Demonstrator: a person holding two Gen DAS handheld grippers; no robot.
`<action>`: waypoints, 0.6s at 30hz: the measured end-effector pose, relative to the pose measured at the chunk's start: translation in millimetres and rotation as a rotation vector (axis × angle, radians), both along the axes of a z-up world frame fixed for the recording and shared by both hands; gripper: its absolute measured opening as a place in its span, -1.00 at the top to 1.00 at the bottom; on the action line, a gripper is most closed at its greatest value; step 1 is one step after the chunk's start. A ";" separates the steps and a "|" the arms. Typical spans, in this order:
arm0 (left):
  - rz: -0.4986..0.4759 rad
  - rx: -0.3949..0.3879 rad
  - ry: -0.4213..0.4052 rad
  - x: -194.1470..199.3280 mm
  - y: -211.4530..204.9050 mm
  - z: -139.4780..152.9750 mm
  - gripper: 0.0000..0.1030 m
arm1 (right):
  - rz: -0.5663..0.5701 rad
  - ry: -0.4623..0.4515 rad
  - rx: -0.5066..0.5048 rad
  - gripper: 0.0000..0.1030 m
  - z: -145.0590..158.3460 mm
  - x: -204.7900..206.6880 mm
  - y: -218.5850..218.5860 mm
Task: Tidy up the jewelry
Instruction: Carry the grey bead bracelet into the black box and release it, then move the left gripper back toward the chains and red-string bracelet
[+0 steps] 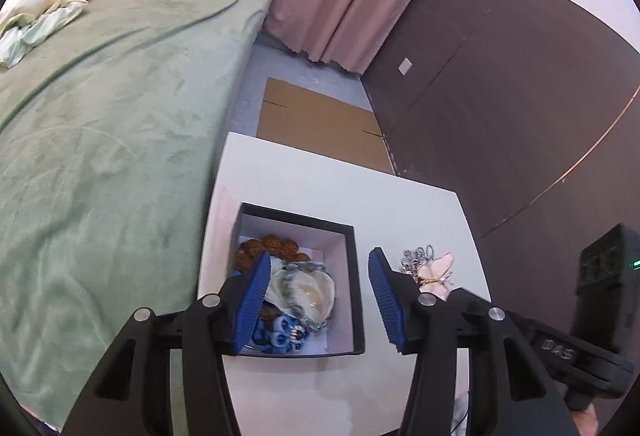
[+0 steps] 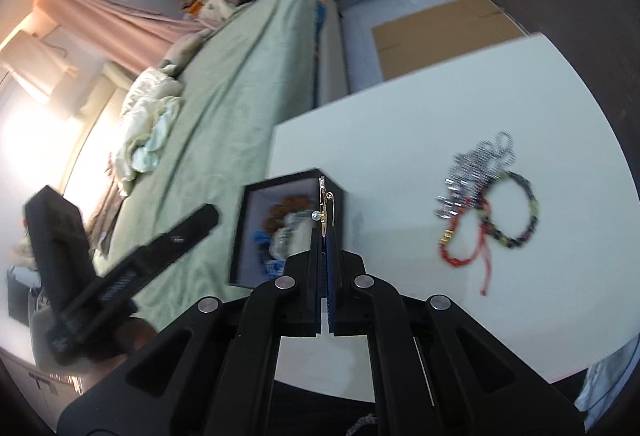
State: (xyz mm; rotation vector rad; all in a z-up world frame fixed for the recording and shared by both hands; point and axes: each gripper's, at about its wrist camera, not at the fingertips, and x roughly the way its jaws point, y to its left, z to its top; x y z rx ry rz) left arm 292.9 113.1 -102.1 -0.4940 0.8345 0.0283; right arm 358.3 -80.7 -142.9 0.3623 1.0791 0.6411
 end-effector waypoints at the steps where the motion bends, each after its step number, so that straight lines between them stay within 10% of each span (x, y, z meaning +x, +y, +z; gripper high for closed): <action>1: 0.008 -0.001 0.004 -0.8 2.0 -0.7 0.05 | 0.009 -0.003 0.005 0.93 2.9 -1.0 4.5; 12: 0.085 0.001 -0.004 -9.5 22.8 0.3 -0.16 | 0.096 0.030 0.033 0.85 5.1 2.4 52.8; 18: 0.078 0.014 -0.001 -9.3 23.0 -1.1 -0.24 | 0.020 0.040 -0.002 -0.13 -8.8 6.1 27.8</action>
